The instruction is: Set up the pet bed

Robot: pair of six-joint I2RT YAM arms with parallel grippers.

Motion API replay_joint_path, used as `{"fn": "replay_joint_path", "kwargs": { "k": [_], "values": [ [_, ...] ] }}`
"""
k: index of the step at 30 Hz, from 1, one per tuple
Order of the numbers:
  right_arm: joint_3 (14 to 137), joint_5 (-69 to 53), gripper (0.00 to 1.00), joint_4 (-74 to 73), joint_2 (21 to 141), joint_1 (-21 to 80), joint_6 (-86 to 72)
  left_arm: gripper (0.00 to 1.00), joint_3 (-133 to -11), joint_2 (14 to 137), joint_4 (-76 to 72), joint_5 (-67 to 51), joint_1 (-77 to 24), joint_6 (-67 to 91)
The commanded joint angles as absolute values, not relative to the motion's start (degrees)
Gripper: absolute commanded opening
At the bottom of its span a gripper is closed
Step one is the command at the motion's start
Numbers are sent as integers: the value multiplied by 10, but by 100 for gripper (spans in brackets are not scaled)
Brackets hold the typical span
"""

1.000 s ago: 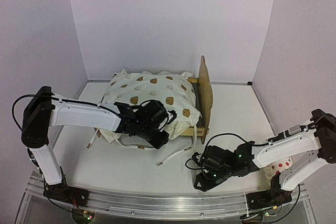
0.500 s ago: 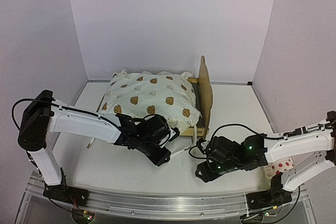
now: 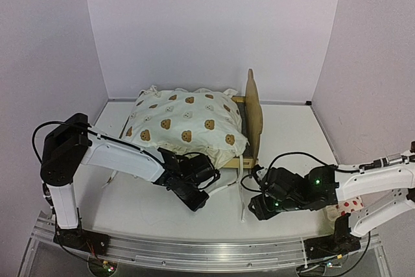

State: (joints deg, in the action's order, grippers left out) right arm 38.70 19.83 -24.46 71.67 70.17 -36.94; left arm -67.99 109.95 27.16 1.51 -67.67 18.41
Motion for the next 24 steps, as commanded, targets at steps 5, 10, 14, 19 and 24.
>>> {"fn": "replay_joint_path", "kwargs": {
  "k": [5, 10, 14, 19, 24],
  "values": [
    [370, 250, 56, -276, 651, 704, -374, 2, -740, 1139, 281, -13, -698, 187],
    [364, 304, 55, -308, 597, 704, -377, 0, -857, 1173, 294, -20, -744, 175],
    [357, 339, 54, -342, 549, 704, -381, 0, -937, 1211, 289, -31, -772, 169],
    [348, 367, 53, -380, 496, 704, -391, 0, -1000, 1261, 274, -66, -779, 170],
    [335, 376, 53, -396, 467, 704, -397, 1, -1016, 1296, 256, -103, -780, 179]
  ]
}}
